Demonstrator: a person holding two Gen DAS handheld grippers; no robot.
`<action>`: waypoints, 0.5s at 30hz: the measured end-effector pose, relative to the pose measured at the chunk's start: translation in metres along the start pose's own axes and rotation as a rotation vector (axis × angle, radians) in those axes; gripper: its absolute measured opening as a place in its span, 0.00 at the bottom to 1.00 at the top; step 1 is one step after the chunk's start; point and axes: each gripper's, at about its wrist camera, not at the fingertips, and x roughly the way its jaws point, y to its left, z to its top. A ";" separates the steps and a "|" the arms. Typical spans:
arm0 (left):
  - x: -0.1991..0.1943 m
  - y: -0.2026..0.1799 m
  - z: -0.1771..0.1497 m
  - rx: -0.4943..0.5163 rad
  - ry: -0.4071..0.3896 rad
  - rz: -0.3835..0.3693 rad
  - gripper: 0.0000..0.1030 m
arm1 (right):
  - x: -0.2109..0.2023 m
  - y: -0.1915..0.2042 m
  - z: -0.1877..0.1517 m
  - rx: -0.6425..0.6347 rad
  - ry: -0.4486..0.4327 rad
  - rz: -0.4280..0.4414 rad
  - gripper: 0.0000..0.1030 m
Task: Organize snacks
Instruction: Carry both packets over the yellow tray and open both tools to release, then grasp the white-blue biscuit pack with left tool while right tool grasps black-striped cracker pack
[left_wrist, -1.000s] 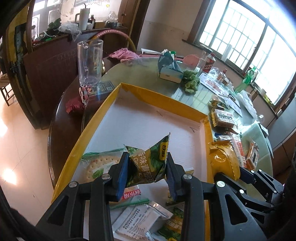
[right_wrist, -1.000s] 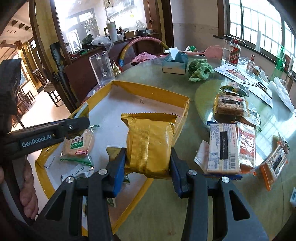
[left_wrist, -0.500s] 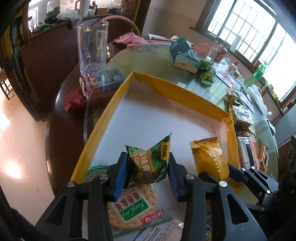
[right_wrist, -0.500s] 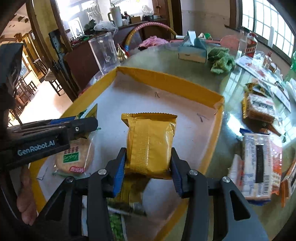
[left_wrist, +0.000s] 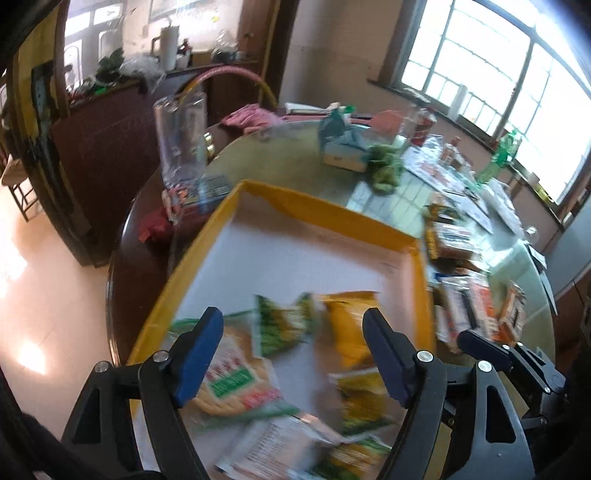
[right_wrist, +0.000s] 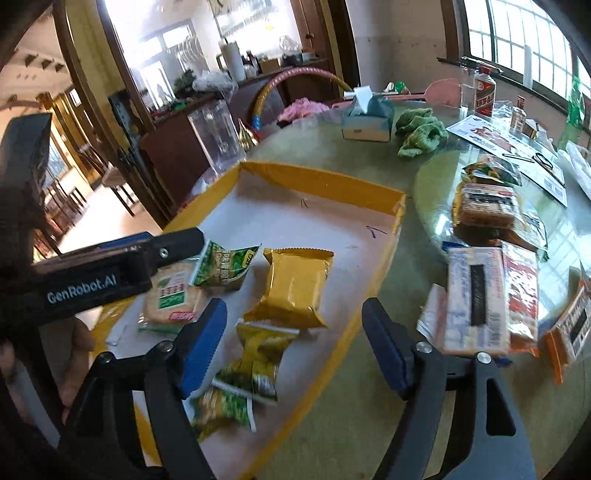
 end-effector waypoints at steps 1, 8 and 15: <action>-0.005 -0.011 -0.001 0.014 -0.009 -0.012 0.76 | -0.007 -0.005 -0.002 0.009 -0.009 0.024 0.76; -0.008 -0.089 -0.011 0.107 0.007 -0.119 0.76 | -0.065 -0.100 -0.037 0.188 -0.064 0.088 0.78; 0.022 -0.157 -0.026 0.215 0.085 -0.141 0.76 | -0.100 -0.217 -0.066 0.437 -0.072 -0.056 0.78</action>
